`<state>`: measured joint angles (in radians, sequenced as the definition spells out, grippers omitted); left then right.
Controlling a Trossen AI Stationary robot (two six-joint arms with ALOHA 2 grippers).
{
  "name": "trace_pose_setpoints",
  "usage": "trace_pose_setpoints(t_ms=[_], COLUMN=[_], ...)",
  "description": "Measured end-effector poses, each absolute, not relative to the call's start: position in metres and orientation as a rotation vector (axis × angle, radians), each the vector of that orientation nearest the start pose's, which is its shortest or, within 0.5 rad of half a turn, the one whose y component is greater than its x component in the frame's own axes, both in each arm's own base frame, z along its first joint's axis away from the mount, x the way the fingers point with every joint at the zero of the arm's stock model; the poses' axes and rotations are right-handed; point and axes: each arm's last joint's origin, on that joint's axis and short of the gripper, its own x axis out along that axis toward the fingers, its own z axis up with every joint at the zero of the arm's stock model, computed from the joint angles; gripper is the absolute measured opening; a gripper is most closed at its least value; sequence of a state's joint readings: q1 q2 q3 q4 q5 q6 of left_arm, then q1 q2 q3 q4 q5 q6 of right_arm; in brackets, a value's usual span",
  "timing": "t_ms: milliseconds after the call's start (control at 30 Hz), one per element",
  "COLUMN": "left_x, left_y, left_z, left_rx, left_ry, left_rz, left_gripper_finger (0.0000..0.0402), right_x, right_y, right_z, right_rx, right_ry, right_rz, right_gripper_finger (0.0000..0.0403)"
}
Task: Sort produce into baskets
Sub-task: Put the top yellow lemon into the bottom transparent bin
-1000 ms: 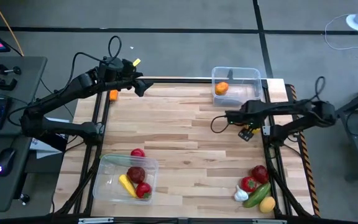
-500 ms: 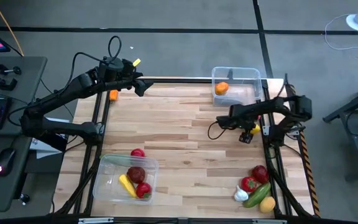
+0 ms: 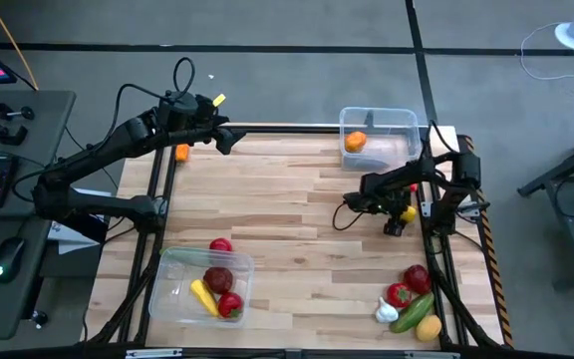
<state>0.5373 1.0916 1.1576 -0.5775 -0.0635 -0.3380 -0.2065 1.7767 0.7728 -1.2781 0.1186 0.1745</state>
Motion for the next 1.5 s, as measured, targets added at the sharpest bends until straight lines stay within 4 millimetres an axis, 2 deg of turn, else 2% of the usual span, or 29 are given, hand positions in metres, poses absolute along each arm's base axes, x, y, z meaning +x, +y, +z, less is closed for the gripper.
trace_pose_setpoints(t_ms=[133,233,367,533,633,700,767,867,1033,1200,1333,1500], left_x=[0.191,0.191,0.191,0.19,0.186,0.182,0.175,0.164,0.14,0.121,0.114,0.112], left_y=[0.116,0.116,0.116,0.109,0.103,0.099,0.095,0.086,0.071,0.062,0.057,0.056], left_z=[0.366,0.366,0.366,0.372,0.381,0.388,0.398,0.415,0.438,0.447,0.451,0.452], left_rx=[-0.43,-0.426,-0.411,-0.414,-0.421,-0.431,-0.432,-0.412,-0.328,-0.26,-0.239,-0.248], left_ry=[0.406,0.407,0.413,0.395,0.337,0.283,0.217,0.097,-0.073,-0.143,-0.18,-0.189], left_rz=[0.666,0.665,0.658,0.469,0.356,0.311,0.28,0.207,0.156,0.198,0.2,0.198], left_gripper_finger=[0.0395,0.0395,0.0395,0.0395,0.0395,0.0395,0.0395,0.0395,0.0395,0.0395,0.0395,0.0395], right_x=[0.198,0.214,0.245,0.279,0.3,0.316,0.334,0.364,0.417,0.463,0.489,0.51], right_y=[-0.039,-0.034,-0.026,-0.028,-0.031,-0.032,-0.028,-0.015,0.022,0.059,0.087,0.11], right_z=[0.125,0.148,0.206,0.291,0.325,0.338,0.341,0.334,0.322,0.306,0.304,0.304], right_rx=[0.219,0.24,0.235,0.197,0.188,0.17,0.149,0.122,0.063,0.097,0.097,0.074], right_ry=[2.206,2.111,1.811,1.23,0.939,0.81,0.744,0.715,0.689,0.697,0.657,0.607], right_rz=[-0.337,-0.275,-0.166,-0.124,-0.086,-0.04,0.027,0.14,0.268,0.319,0.364,0.409], right_gripper_finger=[0.0194,0.016,0.0159,0.0191,0.0196,0.019,0.0183,0.0179,0.0191,0.0201,0.0203,0.0204])
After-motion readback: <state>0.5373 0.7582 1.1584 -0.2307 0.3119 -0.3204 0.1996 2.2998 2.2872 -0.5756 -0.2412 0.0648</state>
